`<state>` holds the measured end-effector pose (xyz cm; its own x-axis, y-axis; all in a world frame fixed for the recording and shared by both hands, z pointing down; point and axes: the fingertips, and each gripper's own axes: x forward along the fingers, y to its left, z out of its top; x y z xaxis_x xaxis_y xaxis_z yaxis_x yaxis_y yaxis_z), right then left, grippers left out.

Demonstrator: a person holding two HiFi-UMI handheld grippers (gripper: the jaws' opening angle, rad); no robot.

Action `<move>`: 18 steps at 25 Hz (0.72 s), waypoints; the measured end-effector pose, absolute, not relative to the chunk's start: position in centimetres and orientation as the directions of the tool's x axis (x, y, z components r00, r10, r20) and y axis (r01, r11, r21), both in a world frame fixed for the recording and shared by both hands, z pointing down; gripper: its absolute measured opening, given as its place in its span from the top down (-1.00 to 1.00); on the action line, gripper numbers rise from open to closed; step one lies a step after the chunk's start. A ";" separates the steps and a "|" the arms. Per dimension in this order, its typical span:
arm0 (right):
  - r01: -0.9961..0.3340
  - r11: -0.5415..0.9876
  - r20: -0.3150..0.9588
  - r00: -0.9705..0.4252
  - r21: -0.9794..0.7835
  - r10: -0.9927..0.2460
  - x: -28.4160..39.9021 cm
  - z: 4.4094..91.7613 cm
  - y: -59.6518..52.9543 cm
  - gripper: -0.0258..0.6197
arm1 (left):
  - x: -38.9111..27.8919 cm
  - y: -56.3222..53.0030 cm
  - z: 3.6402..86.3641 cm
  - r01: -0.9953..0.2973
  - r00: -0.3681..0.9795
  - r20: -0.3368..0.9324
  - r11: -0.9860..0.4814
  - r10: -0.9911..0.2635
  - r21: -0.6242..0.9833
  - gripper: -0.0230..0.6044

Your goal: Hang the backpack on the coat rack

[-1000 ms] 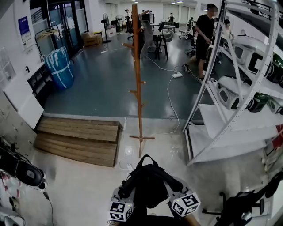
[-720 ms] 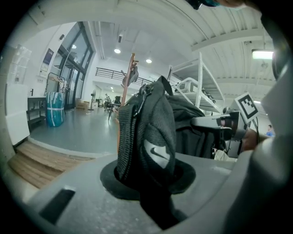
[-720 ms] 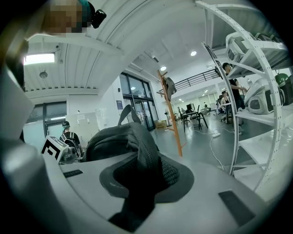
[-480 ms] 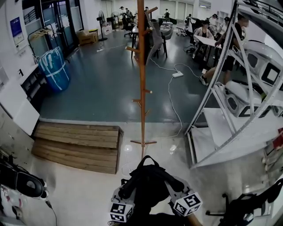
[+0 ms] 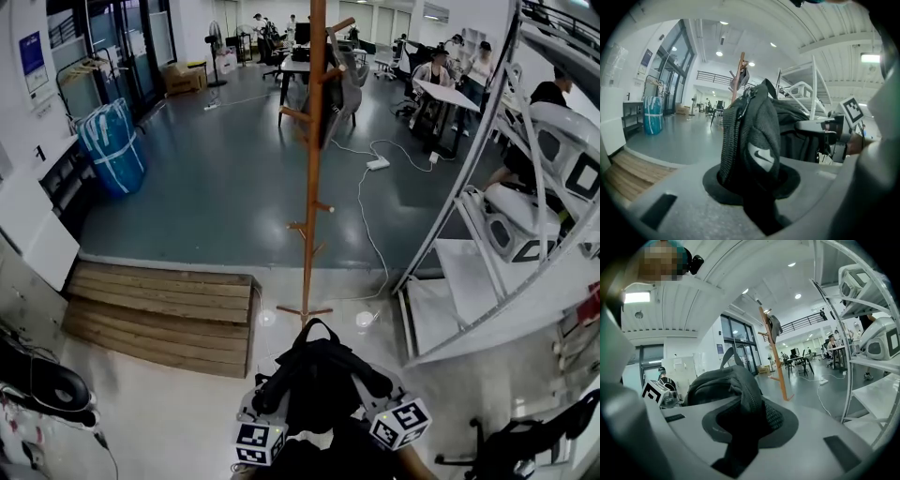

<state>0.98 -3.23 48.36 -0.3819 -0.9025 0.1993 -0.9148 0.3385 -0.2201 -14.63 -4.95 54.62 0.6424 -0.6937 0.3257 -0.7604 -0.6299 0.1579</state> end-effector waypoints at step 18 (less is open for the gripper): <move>-0.844 0.471 0.208 -0.524 -0.255 -0.826 9.0 51.2 -18.8 0.68 | -7.1 -17.9 57.2 -0.844 0.533 0.366 -0.513 -0.763 0.161 0.61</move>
